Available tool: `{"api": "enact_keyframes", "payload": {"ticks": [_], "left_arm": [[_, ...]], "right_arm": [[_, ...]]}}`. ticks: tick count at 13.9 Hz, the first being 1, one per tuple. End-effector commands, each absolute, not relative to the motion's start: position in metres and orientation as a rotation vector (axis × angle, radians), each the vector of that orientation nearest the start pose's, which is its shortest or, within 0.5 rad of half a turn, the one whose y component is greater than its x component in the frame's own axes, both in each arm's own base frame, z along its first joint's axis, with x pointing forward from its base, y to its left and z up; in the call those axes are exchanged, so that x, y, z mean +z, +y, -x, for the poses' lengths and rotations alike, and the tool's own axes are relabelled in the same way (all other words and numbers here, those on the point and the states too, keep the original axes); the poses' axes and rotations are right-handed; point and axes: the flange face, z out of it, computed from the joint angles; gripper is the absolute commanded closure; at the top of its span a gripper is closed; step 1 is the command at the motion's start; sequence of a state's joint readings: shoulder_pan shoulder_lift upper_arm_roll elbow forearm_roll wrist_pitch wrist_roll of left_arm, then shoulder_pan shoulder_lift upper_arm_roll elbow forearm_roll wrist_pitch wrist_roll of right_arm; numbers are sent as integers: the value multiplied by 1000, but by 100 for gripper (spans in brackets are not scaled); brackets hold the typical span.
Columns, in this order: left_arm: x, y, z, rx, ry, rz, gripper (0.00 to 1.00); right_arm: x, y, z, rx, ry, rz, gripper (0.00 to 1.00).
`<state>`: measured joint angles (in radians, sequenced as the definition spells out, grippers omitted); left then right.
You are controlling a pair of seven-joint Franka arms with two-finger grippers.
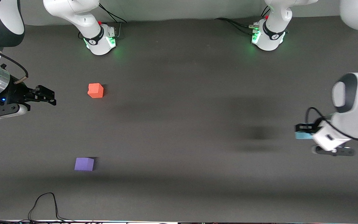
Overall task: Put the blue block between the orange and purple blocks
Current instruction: 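Carry the blue block with the left gripper to the table's middle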
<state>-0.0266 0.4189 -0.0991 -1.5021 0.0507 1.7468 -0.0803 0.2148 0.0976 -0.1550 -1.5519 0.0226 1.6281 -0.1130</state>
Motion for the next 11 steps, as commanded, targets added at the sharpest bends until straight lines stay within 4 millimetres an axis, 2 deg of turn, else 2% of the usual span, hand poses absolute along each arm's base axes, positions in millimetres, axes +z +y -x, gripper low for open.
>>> {"api": "enact_keyframes", "payload": {"ticks": [1,3,5,7,8,10,11], "left_arm": [[419,-193,-638,260,-49,3080,44],[420,-291,-607,236,-98,3087,44],[421,-366,-577,161,-89,3113,44],[410,-431,-544,99,-85,3136,44],[396,-465,-522,82,-41,3139,44],[356,-507,-505,30,-7,3142,44],[326,-526,-497,-2,1,3136,44]], "right_arm": [[587,45,-591,18,-256,3109,0],[587,45,-591,18,-256,3109,0],[587,43,-590,26,-258,3110,0],[587,42,-589,26,-256,3110,0],[587,42,-589,28,-277,3108,0],[587,39,-589,28,-295,3111,0],[587,36,-589,30,-307,3111,0]]}}
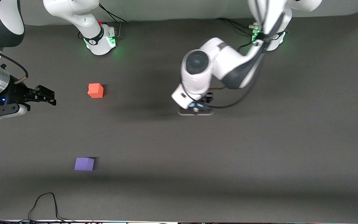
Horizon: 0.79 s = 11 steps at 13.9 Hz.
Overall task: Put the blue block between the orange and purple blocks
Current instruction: 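Carry the blue block with the left gripper to the table's middle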
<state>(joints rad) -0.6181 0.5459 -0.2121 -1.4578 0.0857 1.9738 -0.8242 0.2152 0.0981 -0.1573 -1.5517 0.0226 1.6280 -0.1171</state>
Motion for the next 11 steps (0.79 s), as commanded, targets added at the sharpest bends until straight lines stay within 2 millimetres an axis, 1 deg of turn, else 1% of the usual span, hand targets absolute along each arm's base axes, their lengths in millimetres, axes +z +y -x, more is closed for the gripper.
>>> {"api": "enact_keyframes", "payload": {"ticks": [1,2,3,6,7,8,9,10,11], "left_arm": [[302,-537,-494,-31,-1,3135,44],[283,-543,-491,-36,-5,3137,44],[269,-546,-491,-38,-4,3147,44],[234,-551,-489,-44,10,3161,43],[220,-551,-487,-46,25,3151,43],[209,-552,-485,-44,33,3147,42],[206,-556,-480,-42,44,3146,42],[202,-556,-479,-36,45,3141,39],[197,-556,-478,-33,40,3141,30]], "right_arm": [[588,36,-589,30,-336,3108,0],[589,35,-589,23,-339,3109,0],[589,34,-589,23,-339,3111,0],[585,38,-588,40,-341,3111,0],[583,39,-588,47,-346,3111,0],[581,38,-588,52,-343,3111,0],[582,38,-588,50,-343,3111,0],[583,38,-589,45,-344,3111,0],[581,38,-589,49,-346,3111,0]]}}
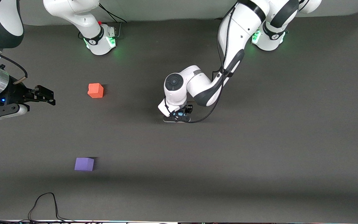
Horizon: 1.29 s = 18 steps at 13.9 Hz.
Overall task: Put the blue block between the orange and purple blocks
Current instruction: 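Carry the blue block with the left gripper to the table's middle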
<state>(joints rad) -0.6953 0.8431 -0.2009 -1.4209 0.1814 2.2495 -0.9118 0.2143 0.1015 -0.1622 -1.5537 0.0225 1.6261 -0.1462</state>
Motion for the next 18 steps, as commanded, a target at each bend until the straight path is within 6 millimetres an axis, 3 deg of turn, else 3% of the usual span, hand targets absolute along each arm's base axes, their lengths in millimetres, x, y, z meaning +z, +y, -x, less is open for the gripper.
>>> {"api": "enact_keyframes", "payload": {"ticks": [1,2,3,4,6,8,9,11,13,15,16,18], "left_arm": [[197,-556,-478,-34,38,3143,29],[197,-556,-478,-34,33,3143,19],[200,-556,-480,-39,30,3146,0],[206,-554,-483,-42,21,3146,0],[246,-542,-499,-52,-17,3148,0],[305,-513,-519,-4,-94,3142,0],[346,-493,-535,11,-127,3193,0],[402,-445,-559,63,-187,3236,0],[438,-374,-582,141,-206,3189,0],[465,-301,-596,258,-185,3161,0],[479,-256,-600,292,-172,3142,0],[502,-175,-591,299,-92,3130,0]], "right_arm": [[580,39,-589,54,-346,3111,0],[579,39,-589,57,-348,3112,0],[578,38,-590,52,-348,3112,0],[577,38,-591,52,-349,3113,0],[571,44,-593,64,-353,3114,0],[566,46,-598,68,-351,3104,0],[564,45,-598,74,-345,3101,0],[570,48,-595,63,-338,3101,0],[570,59,-592,77,-344,3062,0],[572,85,-586,94,-308,2982,0],[573,101,-582,112,-270,2982,0],[579,165,-564,133,-254,2991,0]]}}
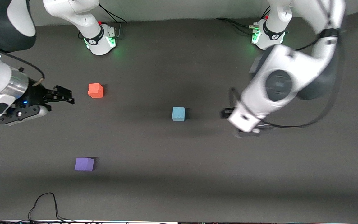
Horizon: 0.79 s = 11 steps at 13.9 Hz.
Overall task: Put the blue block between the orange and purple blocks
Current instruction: 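Open the left gripper and withdraw it while the right gripper rises, then lower the right gripper onto the blue block and close it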
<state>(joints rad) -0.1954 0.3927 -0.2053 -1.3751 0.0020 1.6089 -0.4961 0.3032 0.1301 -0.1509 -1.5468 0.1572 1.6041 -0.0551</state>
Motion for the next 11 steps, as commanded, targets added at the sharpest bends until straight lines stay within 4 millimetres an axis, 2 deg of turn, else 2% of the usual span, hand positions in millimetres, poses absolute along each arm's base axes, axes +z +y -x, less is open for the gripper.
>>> {"api": "enact_keyframes", "payload": {"ticks": [1,2,3,5,7,9,11], "left_arm": [[512,-140,-581,263,-81,3127,0],[524,-113,-571,229,-92,3109,0],[528,-96,-564,205,-109,3099,0],[534,-73,-562,175,-100,3107,0],[536,-48,-562,168,-40,3124,0],[536,-32,-564,161,-29,3130,0],[537,-14,-564,158,-10,3137,0]], "right_arm": [[581,202,-551,145,-225,2999,0],[580,239,-538,157,-242,3004,0],[578,273,-523,171,-267,3008,0],[570,326,-499,184,-217,3034,0],[561,355,-482,197,-195,3054,0],[551,362,-482,215,-125,3069,0],[510,384,-479,224,-147,3083,0]]}}
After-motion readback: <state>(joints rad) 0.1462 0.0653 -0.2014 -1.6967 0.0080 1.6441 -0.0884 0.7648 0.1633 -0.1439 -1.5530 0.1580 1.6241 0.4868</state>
